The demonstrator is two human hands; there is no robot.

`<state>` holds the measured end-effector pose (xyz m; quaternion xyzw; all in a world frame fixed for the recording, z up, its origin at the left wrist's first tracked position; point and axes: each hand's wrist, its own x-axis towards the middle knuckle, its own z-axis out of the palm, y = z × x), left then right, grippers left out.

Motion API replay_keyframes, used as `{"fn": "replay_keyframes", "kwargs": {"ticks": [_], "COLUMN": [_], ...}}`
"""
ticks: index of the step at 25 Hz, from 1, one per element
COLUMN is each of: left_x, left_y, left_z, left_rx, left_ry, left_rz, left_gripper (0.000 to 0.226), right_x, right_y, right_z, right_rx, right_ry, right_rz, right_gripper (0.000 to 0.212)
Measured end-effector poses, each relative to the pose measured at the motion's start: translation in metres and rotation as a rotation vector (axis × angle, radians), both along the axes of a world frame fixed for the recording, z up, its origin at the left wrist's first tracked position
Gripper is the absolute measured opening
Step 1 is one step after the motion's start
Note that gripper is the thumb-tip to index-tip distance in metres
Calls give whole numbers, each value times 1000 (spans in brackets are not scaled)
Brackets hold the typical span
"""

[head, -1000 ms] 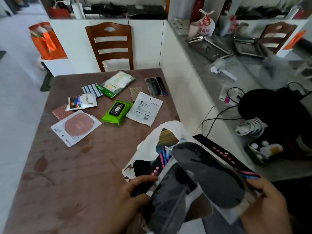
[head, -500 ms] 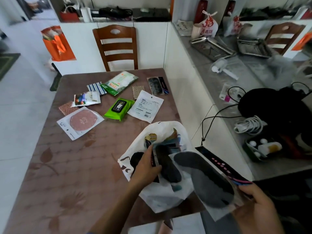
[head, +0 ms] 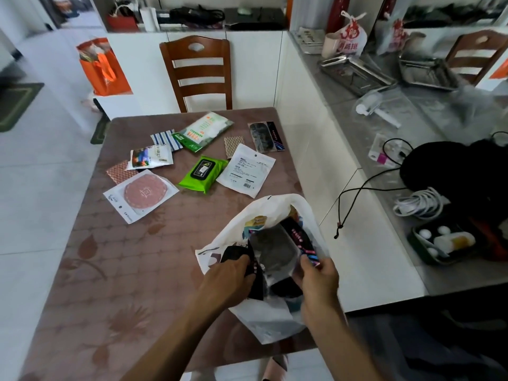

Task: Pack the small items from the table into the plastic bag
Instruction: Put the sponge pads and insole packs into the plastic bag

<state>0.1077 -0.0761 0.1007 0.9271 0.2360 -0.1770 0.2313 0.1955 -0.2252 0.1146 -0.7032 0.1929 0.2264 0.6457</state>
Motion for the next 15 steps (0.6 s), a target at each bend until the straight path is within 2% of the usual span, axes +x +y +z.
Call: {"fn": "replay_keyframes", "kwargs": {"ticks": [2, 3, 4, 5, 6, 8, 10, 11, 12, 14, 15], "left_x": [-6, -8, -10, -11, -11, -11, -13, -13, -13, -11, -7], "left_y": [-2, -2, -2, -3, -6, -17, -27, -27, -25, -16, -10], "left_z": [4, 6, 6, 7, 8, 9, 9, 10, 13, 21, 24], "left_rx": [-31, -61, -103, -168, -254, -320, -321, -408, -574, -906, -937], "left_ry": [91, 120, 119, 89, 71, 129, 226, 218, 182, 48, -83], "left_rz": [-55, -91, -121, -133, -139, -183, -280, -297, -295, -216, -130], "left_gripper": [38, 41, 42, 41, 39, 43, 37, 29, 20, 10, 10], "right_x": [2, 4, 8, 13, 18, 23, 26, 29, 32, 39, 40], "right_y": [5, 0, -6, -12, -17, -20, -20, -19, -20, -25, -27], "right_z": [-14, -20, -23, -23, -20, -12, -5, 1, 6, 17, 29], "right_rx": [-352, -511, -619, -685, -760, -1043, -1271, -1262, -1175, -890, -738], "right_ry": [-261, -406, -520, -545, -521, -355, -211, -161, -134, -118, -120], "right_rz": [246, 383, 520, 676, 859, 1274, 1484, 1515, 1531, 1478, 1374], "right_gripper": [14, 26, 39, 44, 40, 28, 43, 51, 55, 57, 55]}}
